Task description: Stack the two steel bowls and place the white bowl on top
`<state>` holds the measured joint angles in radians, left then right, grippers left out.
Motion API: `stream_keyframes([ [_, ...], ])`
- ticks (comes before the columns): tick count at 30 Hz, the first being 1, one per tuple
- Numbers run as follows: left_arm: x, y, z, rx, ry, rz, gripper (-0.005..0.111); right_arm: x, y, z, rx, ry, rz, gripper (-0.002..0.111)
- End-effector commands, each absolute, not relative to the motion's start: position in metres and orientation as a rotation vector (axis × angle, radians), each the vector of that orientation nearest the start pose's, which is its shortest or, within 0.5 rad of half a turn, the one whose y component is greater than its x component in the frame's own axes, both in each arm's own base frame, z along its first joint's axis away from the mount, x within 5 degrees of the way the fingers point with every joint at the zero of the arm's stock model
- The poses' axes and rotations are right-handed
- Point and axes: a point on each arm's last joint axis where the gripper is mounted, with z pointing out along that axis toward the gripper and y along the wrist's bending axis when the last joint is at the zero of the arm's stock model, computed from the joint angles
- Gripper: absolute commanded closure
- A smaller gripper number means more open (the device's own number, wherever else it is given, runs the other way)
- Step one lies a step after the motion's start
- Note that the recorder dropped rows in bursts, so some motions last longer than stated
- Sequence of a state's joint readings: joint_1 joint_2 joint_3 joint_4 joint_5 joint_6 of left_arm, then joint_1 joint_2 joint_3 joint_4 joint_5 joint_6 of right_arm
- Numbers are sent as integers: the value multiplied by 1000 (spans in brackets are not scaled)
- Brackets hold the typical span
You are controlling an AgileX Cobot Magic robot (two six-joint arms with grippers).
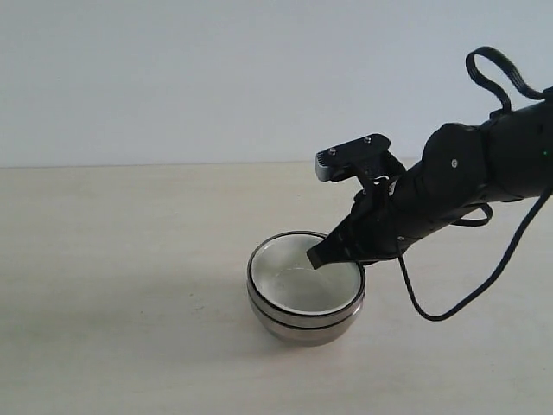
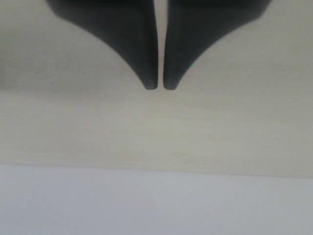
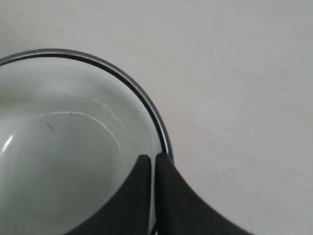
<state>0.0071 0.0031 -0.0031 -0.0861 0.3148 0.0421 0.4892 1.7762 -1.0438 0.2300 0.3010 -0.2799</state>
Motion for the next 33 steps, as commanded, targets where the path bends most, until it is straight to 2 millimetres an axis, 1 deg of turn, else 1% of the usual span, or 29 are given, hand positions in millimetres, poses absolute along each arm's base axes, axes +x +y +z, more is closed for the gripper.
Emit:
stream_keyframes([
  [1,54,-2,185,-23,1790,-54,103,317,175,188,-715,2400,252,108],
  [6,54,-2,185,-23,1790,-54,103,314,173,210,-689,2340,271,108],
  [8,54,-2,185,-23,1790,-54,103,311,172,222,-675,2310,282,108],
  [15,54,-2,185,-23,1790,-54,103,295,164,271,-631,2181,317,108],
  [19,54,-2,185,-23,1790,-54,103,279,156,302,-606,2100,340,108],
  [20,54,-2,185,-23,1790,-54,103,273,152,313,-599,2068,346,108],
  [23,54,-2,185,-23,1790,-54,103,255,143,335,-584,1998,357,108],
  [24,54,-2,185,-23,1790,-54,103,241,136,349,-569,1950,366,108],
  [25,54,-2,185,-23,1790,-54,103,233,132,357,-555,1923,375,108],
  [26,54,-2,185,-23,1790,-54,103,218,124,370,-533,1870,389,108],
  [30,54,-2,185,-23,1790,-54,103,180,103,397,-487,1737,416,108],
  [32,54,-2,185,-23,1790,-54,103,161,93,406,-474,1682,425,108],
  [33,54,-2,185,-23,1790,-54,103,139,82,415,-464,1623,434,108],
])
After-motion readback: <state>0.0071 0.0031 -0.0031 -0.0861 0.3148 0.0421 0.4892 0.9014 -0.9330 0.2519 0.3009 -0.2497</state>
